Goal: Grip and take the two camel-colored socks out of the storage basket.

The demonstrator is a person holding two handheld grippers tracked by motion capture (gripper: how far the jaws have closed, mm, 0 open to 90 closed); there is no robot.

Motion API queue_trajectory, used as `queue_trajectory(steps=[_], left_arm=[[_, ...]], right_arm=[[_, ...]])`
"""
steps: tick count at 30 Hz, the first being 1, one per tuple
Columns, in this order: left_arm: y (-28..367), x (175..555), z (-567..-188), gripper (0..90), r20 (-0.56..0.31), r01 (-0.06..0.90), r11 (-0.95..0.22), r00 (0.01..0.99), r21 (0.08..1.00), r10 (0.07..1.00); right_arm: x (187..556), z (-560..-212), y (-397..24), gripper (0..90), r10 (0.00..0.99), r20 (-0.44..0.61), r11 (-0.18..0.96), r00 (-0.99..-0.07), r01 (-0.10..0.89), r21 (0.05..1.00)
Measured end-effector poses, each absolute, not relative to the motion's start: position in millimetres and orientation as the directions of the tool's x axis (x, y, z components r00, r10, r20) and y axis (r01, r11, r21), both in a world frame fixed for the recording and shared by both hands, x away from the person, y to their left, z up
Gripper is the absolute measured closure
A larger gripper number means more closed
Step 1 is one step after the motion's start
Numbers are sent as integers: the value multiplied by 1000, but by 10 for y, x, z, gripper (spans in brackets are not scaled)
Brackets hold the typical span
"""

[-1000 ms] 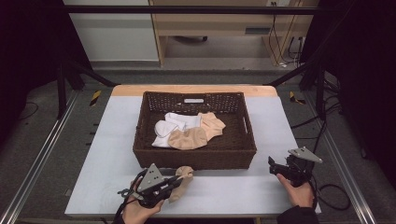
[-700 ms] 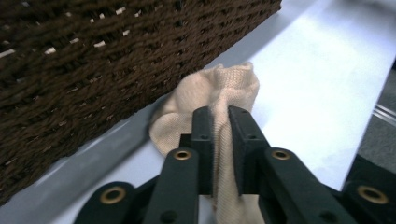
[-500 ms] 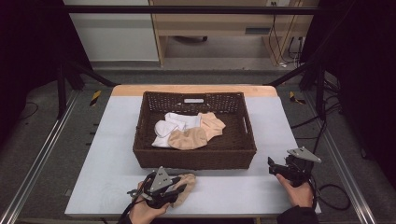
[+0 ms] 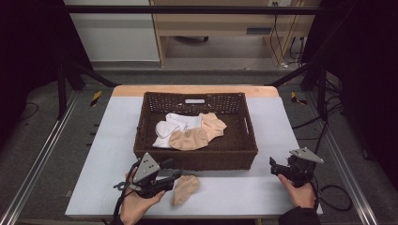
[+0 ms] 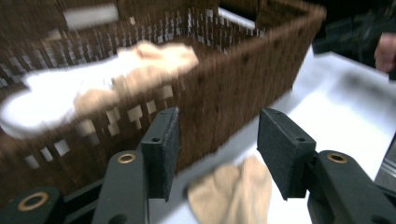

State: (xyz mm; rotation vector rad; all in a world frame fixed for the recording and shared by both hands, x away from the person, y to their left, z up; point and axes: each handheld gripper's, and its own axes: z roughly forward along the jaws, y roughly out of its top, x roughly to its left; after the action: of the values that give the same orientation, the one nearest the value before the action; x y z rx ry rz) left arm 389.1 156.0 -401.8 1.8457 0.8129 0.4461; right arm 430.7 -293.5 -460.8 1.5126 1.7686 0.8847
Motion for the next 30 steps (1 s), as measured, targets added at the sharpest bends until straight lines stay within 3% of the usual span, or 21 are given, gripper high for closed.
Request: queue_trajectory(steps=[10, 17, 30], left_arm=[[1529, 4220, -3426, 455, -16, 250, -208, 674, 946, 739], [1455, 4607, -3212, 427, 13, 242, -209, 625, 947, 781], [1327, 5256, -3361, 369, 33, 294, -243, 573, 925, 819]], right_arm=[[4317, -4590, -2955, 41, 991, -37, 102, -129, 544, 833], [4326, -4590, -2962, 40, 991, -35, 98, -126, 541, 835], [4327, -4589, -2965, 38, 992, -29, 90, -119, 542, 836]])
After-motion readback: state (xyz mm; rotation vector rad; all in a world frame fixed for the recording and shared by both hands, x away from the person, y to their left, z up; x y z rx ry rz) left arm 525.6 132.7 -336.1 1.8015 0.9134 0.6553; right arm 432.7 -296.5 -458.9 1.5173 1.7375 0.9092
